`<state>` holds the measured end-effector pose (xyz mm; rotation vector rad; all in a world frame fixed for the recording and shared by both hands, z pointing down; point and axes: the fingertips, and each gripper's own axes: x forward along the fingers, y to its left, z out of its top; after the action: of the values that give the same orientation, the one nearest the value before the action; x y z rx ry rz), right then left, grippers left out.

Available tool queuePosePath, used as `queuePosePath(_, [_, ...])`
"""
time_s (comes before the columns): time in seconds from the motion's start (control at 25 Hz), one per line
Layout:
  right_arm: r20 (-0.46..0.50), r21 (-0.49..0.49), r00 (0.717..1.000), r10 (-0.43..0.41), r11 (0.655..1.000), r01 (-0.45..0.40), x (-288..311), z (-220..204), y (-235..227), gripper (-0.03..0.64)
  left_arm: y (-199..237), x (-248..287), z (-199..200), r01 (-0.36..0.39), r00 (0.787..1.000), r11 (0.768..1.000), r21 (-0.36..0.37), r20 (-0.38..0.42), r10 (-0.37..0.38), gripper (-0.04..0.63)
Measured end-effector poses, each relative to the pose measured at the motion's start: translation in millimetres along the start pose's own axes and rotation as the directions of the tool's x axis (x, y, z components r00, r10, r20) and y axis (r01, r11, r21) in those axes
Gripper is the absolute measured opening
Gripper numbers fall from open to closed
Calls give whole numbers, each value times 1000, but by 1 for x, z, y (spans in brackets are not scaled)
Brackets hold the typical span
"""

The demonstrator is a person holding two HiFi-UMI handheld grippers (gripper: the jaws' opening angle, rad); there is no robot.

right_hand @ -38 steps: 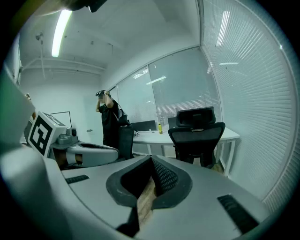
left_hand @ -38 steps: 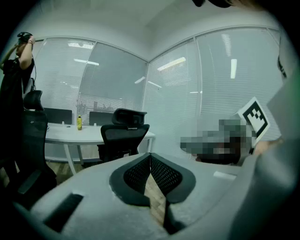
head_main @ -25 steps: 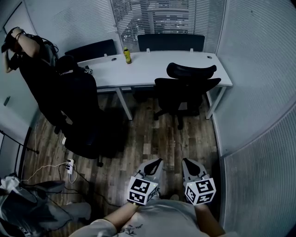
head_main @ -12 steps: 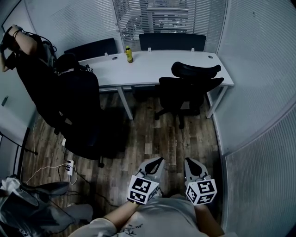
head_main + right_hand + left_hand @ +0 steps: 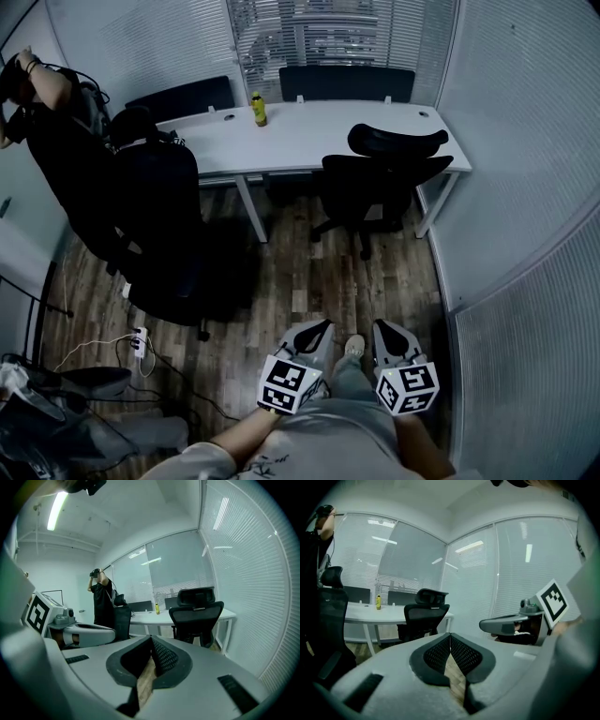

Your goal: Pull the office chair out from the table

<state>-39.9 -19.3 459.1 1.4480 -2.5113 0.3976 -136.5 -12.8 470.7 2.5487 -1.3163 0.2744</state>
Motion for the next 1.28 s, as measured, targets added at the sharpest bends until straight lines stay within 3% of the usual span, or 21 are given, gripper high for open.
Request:
queuePosePath(0.68, [11, 7, 1000, -11, 1000, 11, 53, 15, -33, 8, 38, 50, 21, 4, 1000, 1000, 10, 3, -4, 11])
queuePosePath(1.28, [23, 9, 999, -45, 999, 45, 144, 56, -129, 8, 89, 163, 52, -4, 1000, 1000, 14, -21, 5, 11])
